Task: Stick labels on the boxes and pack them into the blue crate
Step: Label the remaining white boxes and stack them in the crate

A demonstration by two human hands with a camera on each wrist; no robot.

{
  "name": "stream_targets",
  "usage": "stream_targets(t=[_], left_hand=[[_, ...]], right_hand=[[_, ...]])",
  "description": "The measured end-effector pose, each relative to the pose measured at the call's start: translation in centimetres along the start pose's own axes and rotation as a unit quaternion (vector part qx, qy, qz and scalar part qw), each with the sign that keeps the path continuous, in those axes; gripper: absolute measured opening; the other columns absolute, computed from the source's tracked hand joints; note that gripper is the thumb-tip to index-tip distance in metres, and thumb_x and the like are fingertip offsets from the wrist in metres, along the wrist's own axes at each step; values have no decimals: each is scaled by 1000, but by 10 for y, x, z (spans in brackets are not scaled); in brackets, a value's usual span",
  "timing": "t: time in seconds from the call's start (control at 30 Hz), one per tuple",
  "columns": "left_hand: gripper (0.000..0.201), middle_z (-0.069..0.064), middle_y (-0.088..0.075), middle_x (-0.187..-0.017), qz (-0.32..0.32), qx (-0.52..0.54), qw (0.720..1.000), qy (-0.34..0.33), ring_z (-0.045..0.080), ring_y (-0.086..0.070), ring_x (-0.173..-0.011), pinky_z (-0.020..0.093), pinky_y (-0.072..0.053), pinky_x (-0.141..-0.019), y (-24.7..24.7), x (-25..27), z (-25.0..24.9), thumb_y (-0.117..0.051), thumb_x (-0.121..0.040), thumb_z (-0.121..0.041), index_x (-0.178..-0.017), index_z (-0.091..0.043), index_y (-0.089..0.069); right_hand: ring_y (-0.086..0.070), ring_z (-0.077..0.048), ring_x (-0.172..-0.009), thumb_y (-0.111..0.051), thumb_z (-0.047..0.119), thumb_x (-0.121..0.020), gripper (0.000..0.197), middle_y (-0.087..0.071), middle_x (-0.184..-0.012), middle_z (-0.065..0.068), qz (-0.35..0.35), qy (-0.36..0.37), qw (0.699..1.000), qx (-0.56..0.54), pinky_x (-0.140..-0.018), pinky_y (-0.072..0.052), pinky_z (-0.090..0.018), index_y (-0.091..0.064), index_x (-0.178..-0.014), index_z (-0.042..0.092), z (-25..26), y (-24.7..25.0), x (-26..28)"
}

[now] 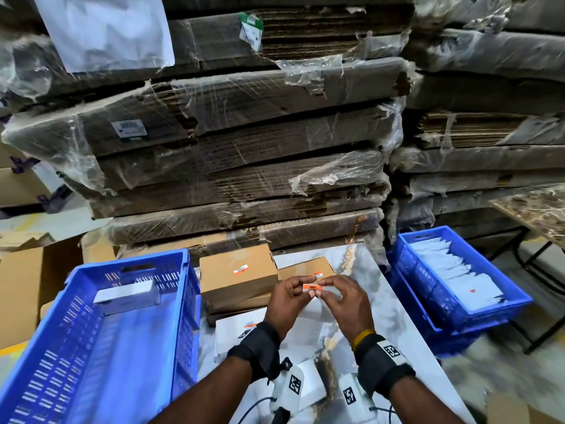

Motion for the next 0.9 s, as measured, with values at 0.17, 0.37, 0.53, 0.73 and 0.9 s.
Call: stream_targets(t=[0.17,0.37,0.53,0.73,0.9], left_hand=[[26,4,-73,-85,3,0,1000,16,0,-64,-66,12,-47,-63,-1,2,-3,-62,-89,7,-114,-1,-66],[30,7,-64,-72,7,-15,1000,12,2,-52,-59,16,-40,-57,-1,3,-2,-63,-89,3,-117,-8,-66],[38,10,-71,-84,19,-17,1000,-13,5,-62,-71,14,-46,-63,-3,5,-7,-62,-88,7,-123,-10,-62],[59,-1,-62,-82,48,-137,988,-55,6,-48,-66,15,-41,-62,-3,2,-1,-53,-91,2,-134,-38,-52],[70,-16,-65,-81,74,-193,976,-70,5,-58,-81,25,-45,-79,-6,4,-2,-48,-92,1,-146,-43,-35]], right_hand=[[-61,-14,-95,-79,25,-77,13,-63,-96,12,-15,16,998,59,-80,-52,-44,-69,-86,28,-7,-4,-1],[-61,-16,-92,-81,25,-75,17,-60,-94,12,-23,19,995,99,-75,-50,-40,-67,-81,29,-3,-3,1],[-61,-14,-94,-73,26,-82,13,-57,-98,10,-15,29,997,73,-77,-53,-41,-71,-94,26,-1,-1,3],[-58,-11,-96,-65,30,-86,19,-55,-99,9,32,56,996,58,-79,-52,-42,-73,-103,28,0,0,0],[-58,-12,-93,-72,18,-83,19,-56,-98,9,48,48,995,66,-79,-52,-43,-72,-101,25,2,-1,-4]])
Point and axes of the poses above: each hand's wrist, its own x-axis away from the middle knuckle, its own y-axis out of the back of the hand, z = x × y, the point moved 1 cm from there along -x, towards the middle knuckle
